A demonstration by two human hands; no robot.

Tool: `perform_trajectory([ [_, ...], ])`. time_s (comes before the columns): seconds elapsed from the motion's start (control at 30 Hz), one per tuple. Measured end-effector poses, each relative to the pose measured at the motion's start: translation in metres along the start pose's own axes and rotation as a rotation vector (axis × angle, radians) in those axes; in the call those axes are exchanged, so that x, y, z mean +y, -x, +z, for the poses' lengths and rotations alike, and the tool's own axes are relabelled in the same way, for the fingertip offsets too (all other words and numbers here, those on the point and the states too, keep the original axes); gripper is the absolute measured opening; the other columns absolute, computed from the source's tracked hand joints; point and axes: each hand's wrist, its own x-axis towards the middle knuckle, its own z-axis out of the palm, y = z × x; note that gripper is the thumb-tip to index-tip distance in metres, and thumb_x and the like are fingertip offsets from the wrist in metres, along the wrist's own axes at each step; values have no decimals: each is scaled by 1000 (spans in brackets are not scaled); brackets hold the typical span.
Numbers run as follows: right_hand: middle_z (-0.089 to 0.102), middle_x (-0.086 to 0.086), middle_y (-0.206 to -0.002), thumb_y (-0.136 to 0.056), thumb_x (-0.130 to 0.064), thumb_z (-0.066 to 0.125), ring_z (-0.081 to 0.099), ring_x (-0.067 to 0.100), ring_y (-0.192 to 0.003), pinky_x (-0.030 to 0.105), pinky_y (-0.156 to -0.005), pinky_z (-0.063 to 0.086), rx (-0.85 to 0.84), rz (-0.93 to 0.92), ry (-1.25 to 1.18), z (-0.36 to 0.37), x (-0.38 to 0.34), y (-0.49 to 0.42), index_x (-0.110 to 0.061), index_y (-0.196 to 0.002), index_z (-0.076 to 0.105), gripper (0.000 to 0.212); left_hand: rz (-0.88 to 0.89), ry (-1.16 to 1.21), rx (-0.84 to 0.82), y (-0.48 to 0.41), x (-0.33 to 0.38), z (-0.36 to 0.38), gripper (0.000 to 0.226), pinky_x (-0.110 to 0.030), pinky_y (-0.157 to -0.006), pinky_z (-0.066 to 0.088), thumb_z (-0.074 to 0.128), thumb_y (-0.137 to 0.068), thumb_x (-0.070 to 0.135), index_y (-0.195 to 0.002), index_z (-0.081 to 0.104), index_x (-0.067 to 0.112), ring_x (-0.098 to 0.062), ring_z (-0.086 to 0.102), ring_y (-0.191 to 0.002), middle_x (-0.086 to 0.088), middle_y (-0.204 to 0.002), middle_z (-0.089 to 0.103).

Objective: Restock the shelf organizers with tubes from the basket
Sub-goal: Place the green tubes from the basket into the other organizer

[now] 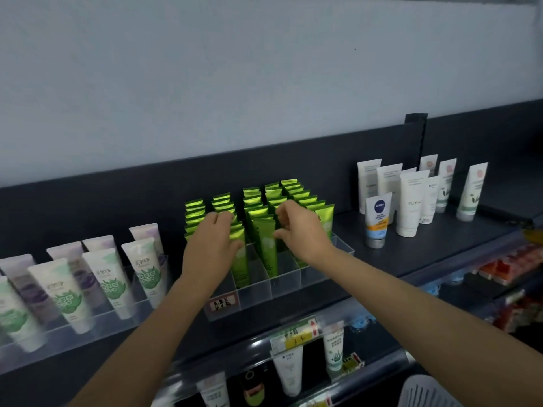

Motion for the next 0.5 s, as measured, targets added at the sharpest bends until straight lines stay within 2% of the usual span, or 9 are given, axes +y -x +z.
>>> perform_trajectory([
  [0.1,62,5,-108,-84,-13,69,55,15,-95,30,-86,50,94,-53,0,-17,-4,8,-8,-112,56,31,110,-57,70,0,15,-8,48,-32,-79,45,76,-77,24,-118,57,7,-26,54,-107,-9,-111,59],
  [0.2,62,-1,-100,-82,-13,71,57,13,-92,27,-84,50,124,-25,-48,-36,4,25,-10,-104,61,24,211,16,34,5,38,-6,48,-28,-86,43,75,-77,29,-118,58,11,-21,53,-108,-4,-113,58],
  [0.27,59,-4,-92,-80,-13,72,56,12,-87,24,-80,48,123,24,-41,-50,17,43,-10,-99,63,21,278,78,-46,11,55,5,47,-24,-87,40,73,-79,34,-119,57,14,-17,52,-108,0,-114,57],
  [0.33,62,0,-90,-79,-11,73,59,16,-85,25,-77,47,105,101,-12,-63,38,66,-9,-95,64,19,344,131,-143,18,75,21,45,-23,-86,39,70,-81,37,-119,57,17,-14,51,-108,3,-114,55],
  [0.4,66,7,-90,-79,-9,72,61,20,-84,28,-77,48,81,193,4,-74,65,91,-7,-93,64,16,385,169,-238,27,97,42,43,-24,-88,39,68,-83,39,-119,57,18,-14,49,-111,4,-116,54],
  [0.5,63,5,-84,-79,-9,71,60,21,-83,28,-75,46,41,342,34,-83,110,132,-10,-84,62,11,430,221,-368,43,128,78,45,-29,-90,41,67,-84,39,-121,56,18,-17,50,-112,2,-118,54],
])
